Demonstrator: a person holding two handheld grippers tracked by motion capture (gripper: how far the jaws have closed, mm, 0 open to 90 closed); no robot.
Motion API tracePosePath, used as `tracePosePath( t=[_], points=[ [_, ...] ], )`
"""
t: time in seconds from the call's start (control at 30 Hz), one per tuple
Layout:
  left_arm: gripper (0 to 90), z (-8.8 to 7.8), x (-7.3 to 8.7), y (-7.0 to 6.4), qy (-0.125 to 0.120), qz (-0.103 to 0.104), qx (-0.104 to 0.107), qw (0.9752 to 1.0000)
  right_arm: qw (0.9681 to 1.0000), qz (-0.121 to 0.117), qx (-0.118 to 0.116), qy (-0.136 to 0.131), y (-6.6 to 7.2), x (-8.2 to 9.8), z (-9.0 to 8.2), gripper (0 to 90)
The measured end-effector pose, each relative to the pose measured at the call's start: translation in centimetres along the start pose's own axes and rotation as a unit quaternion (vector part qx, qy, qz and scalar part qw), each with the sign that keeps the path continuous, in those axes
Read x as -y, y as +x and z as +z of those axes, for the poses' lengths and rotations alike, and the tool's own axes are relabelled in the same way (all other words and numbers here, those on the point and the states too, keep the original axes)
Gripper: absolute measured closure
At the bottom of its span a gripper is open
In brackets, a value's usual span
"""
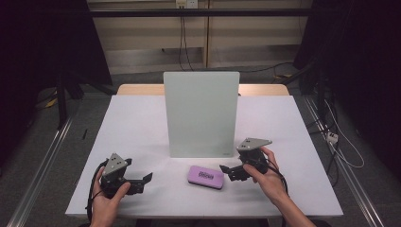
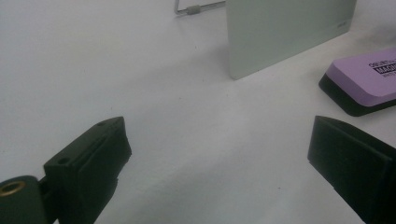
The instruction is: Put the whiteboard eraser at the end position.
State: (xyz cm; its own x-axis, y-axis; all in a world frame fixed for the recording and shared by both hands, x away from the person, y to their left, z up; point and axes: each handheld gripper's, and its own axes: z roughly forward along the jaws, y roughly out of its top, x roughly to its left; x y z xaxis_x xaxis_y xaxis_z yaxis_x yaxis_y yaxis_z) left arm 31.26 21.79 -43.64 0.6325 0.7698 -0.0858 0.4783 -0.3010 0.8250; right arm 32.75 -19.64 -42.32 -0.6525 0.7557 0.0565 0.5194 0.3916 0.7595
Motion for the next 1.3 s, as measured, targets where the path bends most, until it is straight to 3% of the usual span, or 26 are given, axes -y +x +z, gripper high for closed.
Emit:
tracePosePath(
  t=[0.23,0.63,0.77,0.97,1.3],
  points=[
    [5.2,0.0,0.0,-0.1,0.000,0.000,0.000,1.0000,0.9992,0.022,0.030,-0.015,-0.8,1.1,-1.3,7.2],
    [5.3,-0.3,-0.1,0.1,-0.009,0.001,-0.010,0.9999,0.9944,0.061,0.072,-0.048,-2.3,3.4,-3.4,7.0],
    [5.3,-0.2,-0.1,0.1,-0.010,-0.001,-0.011,0.9999,0.9929,0.072,0.079,-0.052,-2.5,4.0,-4.0,6.8],
    [5.7,-0.2,-0.1,0.1,-0.009,-0.003,-0.012,0.9999,0.9923,0.070,0.085,-0.057,-2.8,4.7,-4.7,7.0],
    [5.6,-0.3,-0.1,0.2,-0.013,-0.009,-0.013,0.9998,0.9875,0.091,0.108,-0.070,-3.7,6.6,-6.2,7.2]
  ],
)
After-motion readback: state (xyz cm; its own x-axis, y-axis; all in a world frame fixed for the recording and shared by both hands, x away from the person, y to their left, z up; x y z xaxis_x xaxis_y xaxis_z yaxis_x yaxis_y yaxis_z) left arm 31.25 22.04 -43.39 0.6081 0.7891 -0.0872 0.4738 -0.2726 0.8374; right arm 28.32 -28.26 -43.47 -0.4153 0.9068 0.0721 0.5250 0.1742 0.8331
